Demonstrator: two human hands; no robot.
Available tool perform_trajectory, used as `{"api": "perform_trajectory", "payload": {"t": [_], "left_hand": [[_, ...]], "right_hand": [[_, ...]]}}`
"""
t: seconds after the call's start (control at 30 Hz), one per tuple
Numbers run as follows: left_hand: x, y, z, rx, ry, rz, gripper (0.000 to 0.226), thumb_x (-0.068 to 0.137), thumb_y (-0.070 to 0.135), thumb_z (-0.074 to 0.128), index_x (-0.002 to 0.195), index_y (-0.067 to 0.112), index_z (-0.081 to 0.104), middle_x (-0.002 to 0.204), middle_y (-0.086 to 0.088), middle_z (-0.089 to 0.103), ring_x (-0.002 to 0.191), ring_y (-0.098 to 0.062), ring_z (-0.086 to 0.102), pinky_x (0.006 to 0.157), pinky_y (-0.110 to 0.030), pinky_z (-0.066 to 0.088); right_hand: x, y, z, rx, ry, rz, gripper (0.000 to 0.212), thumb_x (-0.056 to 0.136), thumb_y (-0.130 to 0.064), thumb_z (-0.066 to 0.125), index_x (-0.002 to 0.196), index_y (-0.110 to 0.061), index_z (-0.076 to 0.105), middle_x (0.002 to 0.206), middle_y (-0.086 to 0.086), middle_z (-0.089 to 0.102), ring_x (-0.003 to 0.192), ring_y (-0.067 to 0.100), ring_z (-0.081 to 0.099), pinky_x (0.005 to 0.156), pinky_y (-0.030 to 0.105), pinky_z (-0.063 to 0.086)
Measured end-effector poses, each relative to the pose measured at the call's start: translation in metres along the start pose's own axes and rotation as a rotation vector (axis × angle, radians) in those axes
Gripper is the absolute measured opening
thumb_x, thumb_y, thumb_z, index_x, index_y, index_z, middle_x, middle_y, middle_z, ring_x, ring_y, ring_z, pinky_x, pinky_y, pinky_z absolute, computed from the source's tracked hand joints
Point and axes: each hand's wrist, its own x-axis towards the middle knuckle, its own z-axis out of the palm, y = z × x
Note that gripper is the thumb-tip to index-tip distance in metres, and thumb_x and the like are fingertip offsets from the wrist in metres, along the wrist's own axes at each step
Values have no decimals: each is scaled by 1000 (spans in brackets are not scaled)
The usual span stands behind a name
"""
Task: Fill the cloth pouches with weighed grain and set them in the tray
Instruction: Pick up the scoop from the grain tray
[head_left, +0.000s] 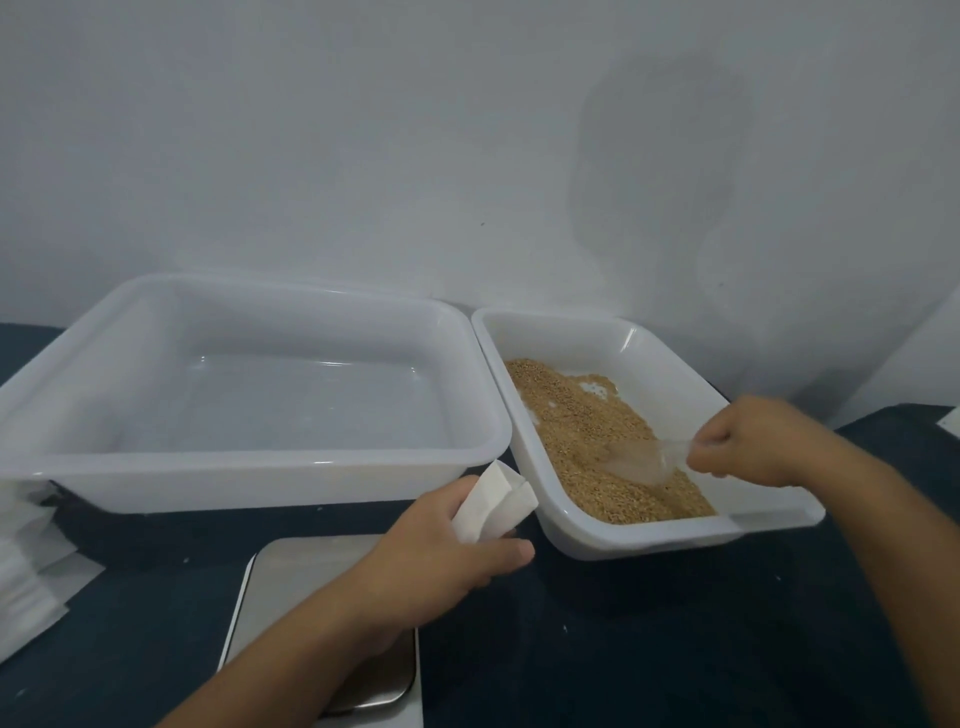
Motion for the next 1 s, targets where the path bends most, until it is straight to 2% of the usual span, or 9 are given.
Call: {"api": "perform_trajectory", "payload": {"t": [0.1, 0.23, 0.4, 0.47, 0.57, 0.63, 0.77, 0.87, 1.0], "left_hand": [[-1, 1, 1, 32, -7, 28, 35, 72, 46, 83, 103, 47, 66, 91, 15, 73, 77, 3, 68, 67, -15, 52], [-1, 4, 1, 57, 31, 64, 42, 64, 56, 79, 103, 55, 64, 91, 19, 72, 85, 3, 68, 67, -12, 51], [-1, 2, -1, 57, 65, 76, 39, 73, 48, 82, 104, 60, 62, 96, 18, 73, 91, 1, 69, 68, -12, 53], [0, 2, -2, 55, 79, 62, 38, 74, 48, 83, 105, 58, 63, 94, 22, 71, 89, 5, 67, 65, -10, 52], [1, 1, -1, 53, 100, 39, 36, 77, 44, 85, 104, 52, 63, 91, 24, 69, 86, 8, 66, 62, -9, 51], [1, 1, 0, 37, 112, 37, 35, 77, 43, 84, 102, 54, 63, 90, 22, 70, 82, 5, 67, 62, -12, 54], [0, 2, 0, 29, 138, 50, 31, 80, 45, 81, 102, 53, 60, 83, 29, 67, 76, 6, 66, 58, -11, 48], [1, 1, 2, 14, 154, 69, 28, 80, 47, 80, 102, 50, 62, 77, 25, 67, 68, 9, 63, 57, -10, 47], [-1, 1, 5, 31, 171, 95, 25, 83, 47, 79, 98, 58, 62, 79, 25, 68, 68, 8, 63, 56, -10, 47]], "right_hand": [[9, -13, 18, 164, 25, -67, 48, 71, -66, 65, 68, -20, 77, 58, -11, 63, 51, 7, 48, 54, 23, 41], [21, -39, 37, 349, 8, -132, 49, 70, -74, 67, 81, -29, 83, 75, -8, 76, 61, 10, 59, 61, 27, 47], [46, -61, 59, 393, 60, -131, 25, 91, -50, 73, 75, -31, 79, 75, -8, 74, 67, 12, 64, 61, 27, 47], [54, -71, 66, 348, 50, -131, 28, 95, -49, 68, 82, -26, 78, 77, -2, 73, 66, 15, 63, 62, 29, 49], [62, -82, 74, 305, 54, -122, 39, 98, -53, 62, 92, -17, 77, 87, 6, 75, 83, 25, 72, 78, 39, 57], [64, -84, 75, 354, 63, -107, 48, 98, -55, 60, 96, -10, 77, 90, 10, 76, 81, 26, 72, 82, 43, 58], [56, -73, 68, 520, 112, -86, 48, 98, -55, 61, 101, -10, 76, 100, 8, 76, 91, 23, 71, 79, 37, 54], [31, -60, 54, 626, 191, -115, 28, 96, -53, 64, 89, -28, 74, 92, -3, 75, 76, 5, 66, 65, 30, 47], [-16, -49, 35, 742, 270, -126, 33, 90, -61, 66, 77, -31, 76, 66, -10, 68, 42, -1, 49, 57, 29, 41]]}}
